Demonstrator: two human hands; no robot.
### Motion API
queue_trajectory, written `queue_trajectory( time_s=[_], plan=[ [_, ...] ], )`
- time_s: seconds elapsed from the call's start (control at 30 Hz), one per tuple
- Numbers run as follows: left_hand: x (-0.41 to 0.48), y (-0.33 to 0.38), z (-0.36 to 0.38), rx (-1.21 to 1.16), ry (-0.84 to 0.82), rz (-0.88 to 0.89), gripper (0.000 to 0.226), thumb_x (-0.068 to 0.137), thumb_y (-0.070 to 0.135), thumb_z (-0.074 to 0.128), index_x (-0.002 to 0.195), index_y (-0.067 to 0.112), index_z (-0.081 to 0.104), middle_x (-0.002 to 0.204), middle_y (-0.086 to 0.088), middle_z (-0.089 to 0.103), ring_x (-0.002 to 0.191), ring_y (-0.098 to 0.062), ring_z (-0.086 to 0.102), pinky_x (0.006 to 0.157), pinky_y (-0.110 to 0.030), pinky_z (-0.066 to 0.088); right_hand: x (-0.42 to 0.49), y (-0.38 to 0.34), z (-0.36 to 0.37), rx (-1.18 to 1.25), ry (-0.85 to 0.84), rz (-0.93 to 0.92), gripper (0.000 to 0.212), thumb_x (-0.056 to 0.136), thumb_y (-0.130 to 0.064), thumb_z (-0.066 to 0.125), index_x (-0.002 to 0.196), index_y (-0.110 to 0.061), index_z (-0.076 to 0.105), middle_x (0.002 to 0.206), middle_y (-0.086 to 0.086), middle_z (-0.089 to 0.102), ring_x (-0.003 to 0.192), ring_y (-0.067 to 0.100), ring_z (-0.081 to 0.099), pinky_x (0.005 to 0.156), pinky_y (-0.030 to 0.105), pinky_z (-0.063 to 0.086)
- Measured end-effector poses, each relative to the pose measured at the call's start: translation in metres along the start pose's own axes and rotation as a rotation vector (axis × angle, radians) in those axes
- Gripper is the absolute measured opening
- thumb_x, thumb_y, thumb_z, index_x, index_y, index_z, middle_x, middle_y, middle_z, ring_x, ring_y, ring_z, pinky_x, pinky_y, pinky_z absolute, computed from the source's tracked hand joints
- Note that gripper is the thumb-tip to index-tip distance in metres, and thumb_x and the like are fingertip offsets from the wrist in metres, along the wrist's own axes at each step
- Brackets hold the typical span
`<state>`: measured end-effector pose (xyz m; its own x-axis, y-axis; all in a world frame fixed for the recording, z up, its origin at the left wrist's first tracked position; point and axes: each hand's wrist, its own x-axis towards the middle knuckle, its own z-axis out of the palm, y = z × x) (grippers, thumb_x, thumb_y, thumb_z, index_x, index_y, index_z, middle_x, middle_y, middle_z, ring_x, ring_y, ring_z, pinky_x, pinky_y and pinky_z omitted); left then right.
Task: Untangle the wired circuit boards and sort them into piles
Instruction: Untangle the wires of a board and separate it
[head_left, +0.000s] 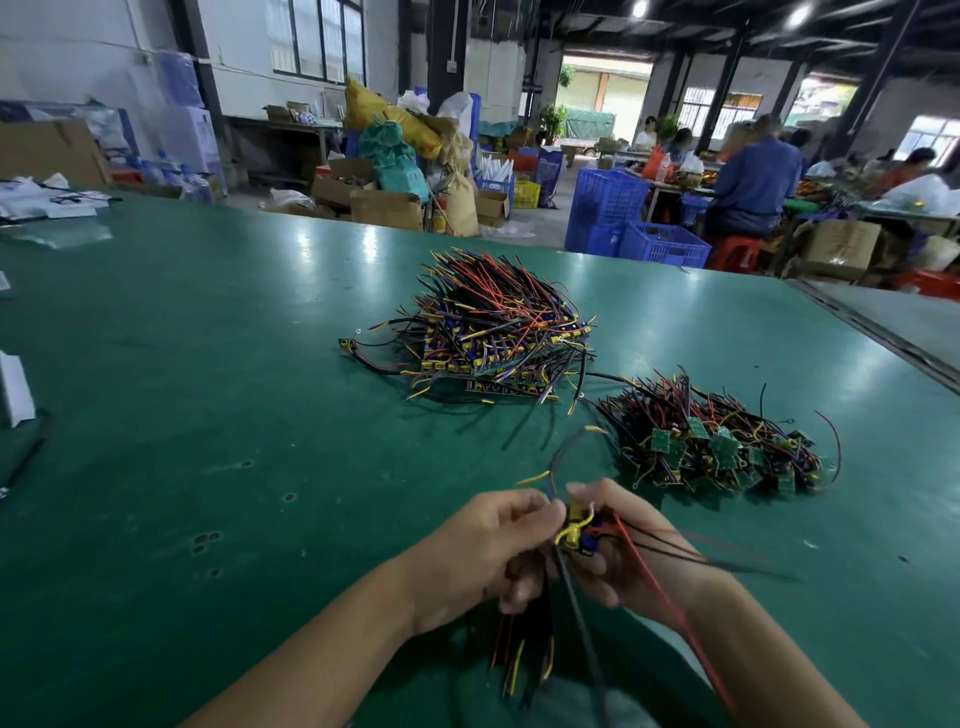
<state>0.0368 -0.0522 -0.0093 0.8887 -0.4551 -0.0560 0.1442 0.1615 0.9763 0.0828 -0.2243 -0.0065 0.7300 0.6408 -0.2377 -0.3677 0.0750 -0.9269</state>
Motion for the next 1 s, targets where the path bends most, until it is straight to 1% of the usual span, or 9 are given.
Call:
queue_trajectory(
  time_s=[0.07,0.17,0.27,0.43,0.6,0.7,0.83,0.9,1.0],
  plan=[
    [0.001,-0.001,0.001,-0.053,0.03,0.067,0.035,0.083,0.034,0.07,0.096,0.006,0.053,0.079,-0.011,0.064,0.04,-0.008,0.045,0.038,-0.018,0.035,0.002,0.0,0.001,0.106,0.03,-0.023,0.045,0.085,-0.046,0.057,0.061,-0.011,0.068,0.046,0.004,0.053,0.031,0.014,0.049,0.032,0.018,0.037],
    [0.008,-0.002,0.003,-0.111,0.248,0.185,0.031,0.073,0.028,0.074,0.089,0.009,0.055,0.074,-0.014,0.066,0.037,-0.011,0.045,0.037,-0.019,0.036,0.009,0.0,0.008,0.29,0.109,-0.115,0.03,0.08,-0.025,0.049,0.077,-0.005,0.072,0.064,0.012,0.065,0.044,0.018,0.058,0.041,0.02,0.044],
    [0.012,-0.005,0.006,-0.062,0.411,0.25,0.029,0.071,0.032,0.069,0.083,0.01,0.057,0.063,-0.004,0.066,0.037,-0.012,0.045,0.038,-0.02,0.036,0.013,0.006,0.014,0.025,0.129,-0.255,0.024,0.083,-0.008,0.054,0.103,0.004,0.061,0.07,0.023,0.054,0.048,0.026,0.054,0.038,0.02,0.036],
    [0.013,-0.01,0.005,0.145,0.494,0.383,0.024,0.087,0.04,0.065,0.075,0.019,0.068,0.062,0.01,0.064,0.056,-0.001,0.056,0.056,-0.014,0.044,0.009,0.012,0.022,-0.24,0.228,-0.423,0.034,0.094,-0.035,0.053,0.087,-0.002,0.049,0.056,0.0,0.048,0.038,0.014,0.042,0.036,0.022,0.033],
    [0.009,-0.003,0.001,0.145,0.472,0.325,0.048,0.087,0.059,0.058,0.062,0.02,0.049,0.054,0.009,0.041,0.049,-0.004,0.037,0.051,-0.018,0.033,-0.001,0.004,0.014,-0.427,0.168,-0.429,0.026,0.088,-0.03,0.059,0.068,-0.014,0.053,0.053,0.003,0.052,0.041,0.015,0.046,0.043,0.021,0.036],
    [0.006,-0.004,0.0,0.253,0.269,0.299,0.06,0.087,0.055,0.054,0.069,-0.003,0.056,0.064,-0.013,0.057,0.064,-0.018,0.05,0.064,-0.035,0.043,-0.007,0.002,0.013,-0.454,-0.009,-0.35,0.019,0.089,-0.022,0.06,0.075,-0.01,0.058,0.055,-0.002,0.059,0.043,0.014,0.046,0.043,0.02,0.037],
    [0.001,-0.004,-0.001,0.394,0.277,0.34,0.051,0.088,0.054,0.05,0.069,0.011,0.069,0.067,-0.005,0.068,0.068,-0.019,0.062,0.07,-0.033,0.051,-0.011,0.0,0.014,-0.496,-0.059,-0.302,0.022,0.09,-0.025,0.062,0.082,-0.005,0.057,0.054,-0.006,0.052,0.039,0.014,0.042,0.041,0.02,0.034],
    [0.002,-0.007,0.0,0.441,0.368,0.366,0.054,0.087,0.059,0.045,0.065,0.014,0.065,0.06,-0.003,0.061,0.063,-0.014,0.055,0.066,-0.034,0.046,-0.01,-0.001,0.016,-0.483,-0.023,-0.321,0.032,0.085,-0.039,0.069,0.074,-0.011,0.058,0.052,-0.002,0.049,0.039,0.015,0.042,0.042,0.021,0.035],
    [0.004,-0.01,0.011,0.407,0.489,0.389,0.054,0.088,0.06,0.042,0.06,0.017,0.061,0.055,0.004,0.058,0.058,-0.014,0.053,0.063,-0.034,0.045,-0.009,0.001,0.021,-0.442,-0.043,-0.305,0.067,0.081,-0.063,0.064,0.077,0.002,0.053,0.048,-0.001,0.047,0.033,0.014,0.042,0.038,0.02,0.032]
  ],
)
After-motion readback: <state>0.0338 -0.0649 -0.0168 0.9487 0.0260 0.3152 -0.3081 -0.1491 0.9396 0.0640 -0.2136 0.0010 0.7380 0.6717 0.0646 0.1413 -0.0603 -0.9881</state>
